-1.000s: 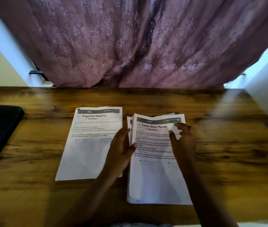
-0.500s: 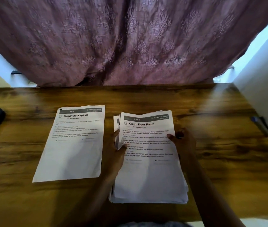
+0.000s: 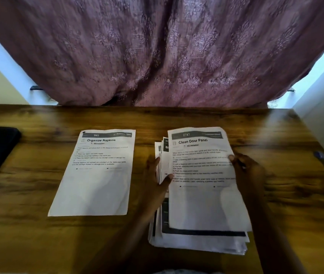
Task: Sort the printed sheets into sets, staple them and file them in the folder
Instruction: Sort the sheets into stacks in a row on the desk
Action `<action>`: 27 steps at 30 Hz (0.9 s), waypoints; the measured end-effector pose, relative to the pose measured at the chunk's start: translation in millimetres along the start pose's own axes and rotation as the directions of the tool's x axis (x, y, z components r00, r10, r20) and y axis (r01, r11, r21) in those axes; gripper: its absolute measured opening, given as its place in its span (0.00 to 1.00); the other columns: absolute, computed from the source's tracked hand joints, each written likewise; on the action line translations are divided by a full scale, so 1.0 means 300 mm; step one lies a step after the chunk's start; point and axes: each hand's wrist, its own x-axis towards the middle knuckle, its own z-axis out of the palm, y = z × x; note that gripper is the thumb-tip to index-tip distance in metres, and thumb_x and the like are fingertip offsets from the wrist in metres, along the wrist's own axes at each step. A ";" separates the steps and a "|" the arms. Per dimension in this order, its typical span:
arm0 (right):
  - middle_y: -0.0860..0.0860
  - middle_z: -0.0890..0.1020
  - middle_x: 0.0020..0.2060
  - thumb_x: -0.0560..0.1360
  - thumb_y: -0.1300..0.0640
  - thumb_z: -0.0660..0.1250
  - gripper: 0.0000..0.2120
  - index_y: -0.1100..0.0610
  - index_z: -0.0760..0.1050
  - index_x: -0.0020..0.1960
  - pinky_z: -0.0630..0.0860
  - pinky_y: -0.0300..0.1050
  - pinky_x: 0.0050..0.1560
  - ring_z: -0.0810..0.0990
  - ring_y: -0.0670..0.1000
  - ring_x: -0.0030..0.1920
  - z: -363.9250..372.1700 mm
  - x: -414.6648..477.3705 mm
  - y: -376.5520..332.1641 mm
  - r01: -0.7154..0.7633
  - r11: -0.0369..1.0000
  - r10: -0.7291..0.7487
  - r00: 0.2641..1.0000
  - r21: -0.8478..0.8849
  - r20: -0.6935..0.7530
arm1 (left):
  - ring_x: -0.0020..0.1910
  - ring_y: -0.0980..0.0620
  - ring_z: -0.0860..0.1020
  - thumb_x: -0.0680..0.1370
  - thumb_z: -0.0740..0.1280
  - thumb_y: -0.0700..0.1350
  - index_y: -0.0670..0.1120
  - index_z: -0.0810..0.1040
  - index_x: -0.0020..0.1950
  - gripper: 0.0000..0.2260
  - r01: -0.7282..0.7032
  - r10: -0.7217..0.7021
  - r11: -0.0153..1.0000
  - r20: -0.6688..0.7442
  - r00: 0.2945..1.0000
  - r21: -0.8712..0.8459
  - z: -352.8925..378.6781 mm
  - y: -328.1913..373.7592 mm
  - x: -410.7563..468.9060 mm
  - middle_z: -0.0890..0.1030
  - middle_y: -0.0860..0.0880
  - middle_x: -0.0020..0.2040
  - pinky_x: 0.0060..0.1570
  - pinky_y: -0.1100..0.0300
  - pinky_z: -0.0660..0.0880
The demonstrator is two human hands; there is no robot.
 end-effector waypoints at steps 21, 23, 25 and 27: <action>0.56 0.82 0.50 0.77 0.55 0.66 0.11 0.62 0.77 0.52 0.77 0.45 0.47 0.81 0.53 0.47 0.826 -0.067 -0.420 -0.025 0.999 0.004 0.887 0.038 0.462 | 0.52 0.49 0.82 0.74 0.72 0.45 0.54 0.69 0.66 0.23 0.190 -0.152 0.975 -0.278 0.949 0.114 -0.804 -0.290 0.136 0.83 0.49 0.56 0.50 0.50 0.79; 0.55 0.82 0.52 0.77 0.53 0.66 0.13 0.60 0.77 0.56 0.78 0.51 0.51 0.82 0.55 0.51 0.853 -0.086 -0.406 -0.004 1.000 0.018 0.883 -0.031 0.469 | 0.52 0.46 0.81 0.74 0.73 0.45 0.52 0.68 0.68 0.25 0.203 -0.145 0.960 -0.281 0.949 0.191 -0.804 -0.318 0.145 0.82 0.48 0.57 0.45 0.55 0.77; 0.54 0.81 0.56 0.77 0.53 0.66 0.15 0.58 0.75 0.61 0.78 0.49 0.52 0.81 0.54 0.54 0.860 -0.105 -0.405 0.032 0.996 0.011 0.889 -0.085 0.458 | 0.55 0.43 0.79 0.73 0.73 0.46 0.50 0.65 0.71 0.29 0.204 -0.117 0.933 -0.285 0.951 0.297 -0.796 -0.342 0.149 0.80 0.44 0.60 0.46 0.53 0.75; 0.55 0.76 0.63 0.76 0.53 0.67 0.23 0.57 0.68 0.68 0.75 0.50 0.56 0.76 0.57 0.61 0.856 -0.121 -0.404 0.101 0.981 -0.028 0.919 -0.167 0.393 | 0.61 0.39 0.74 0.73 0.74 0.47 0.45 0.63 0.74 0.33 0.185 -0.035 0.873 -0.320 0.947 0.452 -0.780 -0.359 0.143 0.76 0.40 0.65 0.54 0.48 0.73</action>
